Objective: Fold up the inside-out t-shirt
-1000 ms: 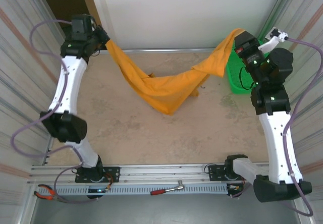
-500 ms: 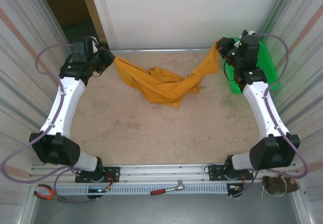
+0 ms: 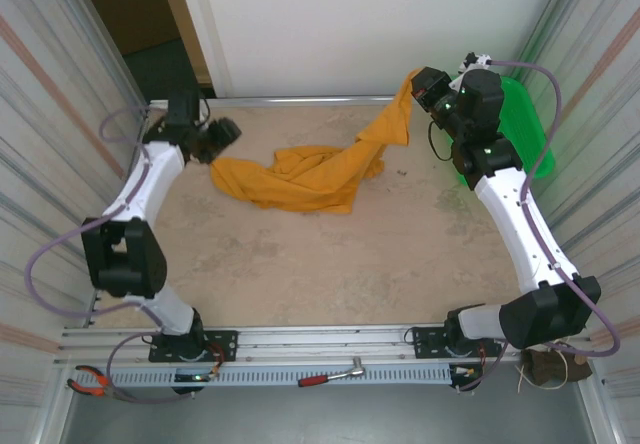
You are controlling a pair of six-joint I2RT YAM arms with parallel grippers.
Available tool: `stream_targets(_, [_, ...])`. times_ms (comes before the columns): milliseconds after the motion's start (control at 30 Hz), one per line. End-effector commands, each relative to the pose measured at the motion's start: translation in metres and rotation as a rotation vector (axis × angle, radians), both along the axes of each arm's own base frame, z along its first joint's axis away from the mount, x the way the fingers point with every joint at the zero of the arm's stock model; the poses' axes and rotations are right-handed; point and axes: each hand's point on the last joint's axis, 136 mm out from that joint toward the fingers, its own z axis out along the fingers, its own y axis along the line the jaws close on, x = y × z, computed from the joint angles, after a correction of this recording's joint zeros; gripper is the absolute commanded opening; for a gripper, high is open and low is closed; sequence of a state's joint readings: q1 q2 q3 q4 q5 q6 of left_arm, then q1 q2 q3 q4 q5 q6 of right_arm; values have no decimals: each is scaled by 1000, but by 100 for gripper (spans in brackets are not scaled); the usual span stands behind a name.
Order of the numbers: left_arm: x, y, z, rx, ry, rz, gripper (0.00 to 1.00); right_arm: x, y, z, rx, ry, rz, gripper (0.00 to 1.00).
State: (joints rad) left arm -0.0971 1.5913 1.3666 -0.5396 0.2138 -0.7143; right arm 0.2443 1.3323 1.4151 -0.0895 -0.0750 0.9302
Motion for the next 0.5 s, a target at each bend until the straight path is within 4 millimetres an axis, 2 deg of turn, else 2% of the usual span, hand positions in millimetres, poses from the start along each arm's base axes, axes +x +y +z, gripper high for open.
stream_targets(0, [-50,-46,29,-106,-118,-25,61,-18,6,51,-1,-148,1,0])
stream_targets(100, [-97,-95,7,-166,-104,-2,59,-25,17,62,-5,-181,16,0])
stream_targets(200, [-124,-139,-15,-213,-86,14,59,-32,30,74,-20,-215,33,0])
stream_targets(300, [-127,-173,-37,-208,-33,-10,59,-37,38,80,-28,-230,48,0])
stream_targets(467, [-109,-222,-67,-222,63,-60,59,-40,44,78,-26,-226,62,0])
